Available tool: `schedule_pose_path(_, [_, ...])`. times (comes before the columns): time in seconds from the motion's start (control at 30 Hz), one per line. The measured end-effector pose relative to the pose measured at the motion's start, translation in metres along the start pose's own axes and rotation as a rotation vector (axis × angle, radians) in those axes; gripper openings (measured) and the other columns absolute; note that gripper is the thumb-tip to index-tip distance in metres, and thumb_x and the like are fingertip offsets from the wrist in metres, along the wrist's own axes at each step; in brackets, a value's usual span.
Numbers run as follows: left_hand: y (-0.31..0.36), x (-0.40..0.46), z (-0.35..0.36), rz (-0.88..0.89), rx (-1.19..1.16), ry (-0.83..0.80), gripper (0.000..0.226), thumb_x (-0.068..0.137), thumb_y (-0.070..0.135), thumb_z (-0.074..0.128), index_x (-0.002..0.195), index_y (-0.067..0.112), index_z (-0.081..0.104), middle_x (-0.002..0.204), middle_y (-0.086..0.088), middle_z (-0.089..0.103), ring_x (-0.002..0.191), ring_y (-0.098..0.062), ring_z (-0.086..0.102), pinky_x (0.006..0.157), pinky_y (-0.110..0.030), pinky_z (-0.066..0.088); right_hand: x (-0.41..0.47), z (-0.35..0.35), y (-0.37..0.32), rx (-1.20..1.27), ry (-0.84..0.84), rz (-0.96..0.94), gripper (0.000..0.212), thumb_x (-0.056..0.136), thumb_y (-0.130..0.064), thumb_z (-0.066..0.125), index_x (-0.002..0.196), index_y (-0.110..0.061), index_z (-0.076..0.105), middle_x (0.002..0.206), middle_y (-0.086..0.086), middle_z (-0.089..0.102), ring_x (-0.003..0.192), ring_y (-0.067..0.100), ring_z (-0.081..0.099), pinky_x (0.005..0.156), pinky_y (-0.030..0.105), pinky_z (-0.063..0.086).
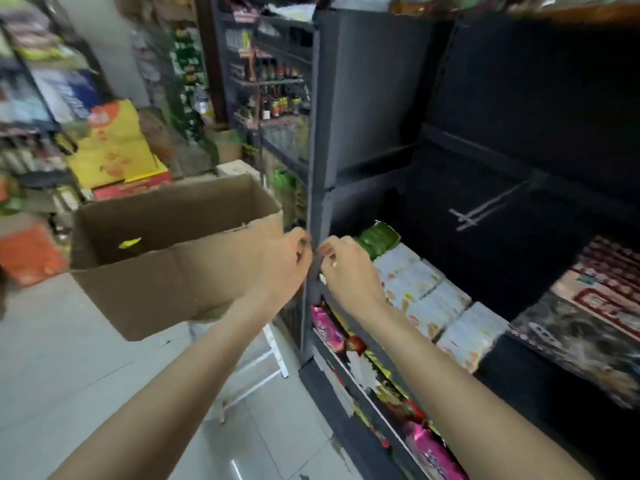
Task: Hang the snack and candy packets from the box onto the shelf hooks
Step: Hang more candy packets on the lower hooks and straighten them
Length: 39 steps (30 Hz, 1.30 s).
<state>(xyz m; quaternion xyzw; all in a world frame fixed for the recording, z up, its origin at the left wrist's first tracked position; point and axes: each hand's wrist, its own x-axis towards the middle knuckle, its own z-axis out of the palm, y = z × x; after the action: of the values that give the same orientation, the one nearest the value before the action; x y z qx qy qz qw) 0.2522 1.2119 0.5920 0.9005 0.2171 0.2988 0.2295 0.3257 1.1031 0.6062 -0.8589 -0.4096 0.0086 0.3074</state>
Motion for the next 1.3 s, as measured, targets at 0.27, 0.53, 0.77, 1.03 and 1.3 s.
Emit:
schedule_pose_path(0.27, [-0.194, 0.047, -0.09, -0.337, 0.012, 0.038, 0.024, 0.09, 0.013, 0.051, 0.112, 0.013, 0.058, 0.105, -0.005, 0.06, 0.098, -0.021, 0.057, 0.086, -0.039, 0.048, 0.134, 0.136, -0.115, 0.044, -0.197, -0.107, 0.027, 0.092, -0.011, 0.043, 0.109, -0.013, 0.065, 0.111, 0.009, 0.058, 0.108, 0.025, 0.053, 0.089, 0.037, 0.043])
schedule_pose_path(0.53, [-0.337, 0.107, -0.083, -0.639, 0.119, -0.364, 0.019, 0.084, 0.017, 0.053, 0.099, 0.013, 0.064, 0.103, -0.008, 0.068, 0.097, -0.027, 0.062, 0.085, -0.039, 0.051, 0.254, 0.245, -0.134, -0.112, -0.571, -0.101, 0.028, 0.09, -0.01, 0.048, 0.113, -0.011, 0.064, 0.117, 0.01, 0.062, 0.108, 0.027, 0.058, 0.091, 0.037, 0.048])
schedule_pose_path(0.77, [-0.42, 0.137, -0.031, -0.756, 0.235, -0.753, 0.034, 0.091, 0.018, 0.051, 0.122, 0.006, 0.056, 0.121, -0.015, 0.06, 0.109, -0.03, 0.057, 0.088, -0.034, 0.046, 0.329, 0.334, -0.095, -0.292, -0.964, -0.02, 0.037, 0.094, -0.021, 0.054, 0.128, -0.007, 0.053, 0.126, 0.014, 0.059, 0.11, 0.029, 0.058, 0.089, 0.032, 0.045])
schedule_pose_path(1.03, [-0.467, 0.118, 0.003, -0.88, 0.095, -0.862, 0.059, 0.086, 0.012, 0.06, 0.139, 0.01, 0.036, 0.138, -0.015, 0.047, 0.124, -0.03, 0.046, 0.102, -0.033, 0.039, 0.343, 0.398, -0.088, -0.031, -1.135, 0.216, 0.033, 0.094, -0.01, 0.054, 0.123, 0.004, 0.051, 0.121, 0.017, 0.057, 0.111, 0.031, 0.056, 0.09, 0.035, 0.045])
schedule_pose_path(1.3, [-0.47, 0.122, 0.007, -0.988, -0.031, -0.629, 0.027, 0.084, 0.024, 0.069, 0.102, 0.004, 0.067, 0.109, -0.014, 0.068, 0.103, -0.025, 0.062, 0.083, -0.028, 0.044, 0.344, 0.423, -0.086, 0.223, -1.089, 0.446, 0.019, 0.094, -0.005, 0.055, 0.076, -0.013, 0.051, 0.061, 0.006, 0.046, 0.05, 0.017, 0.042, 0.045, 0.028, 0.037])
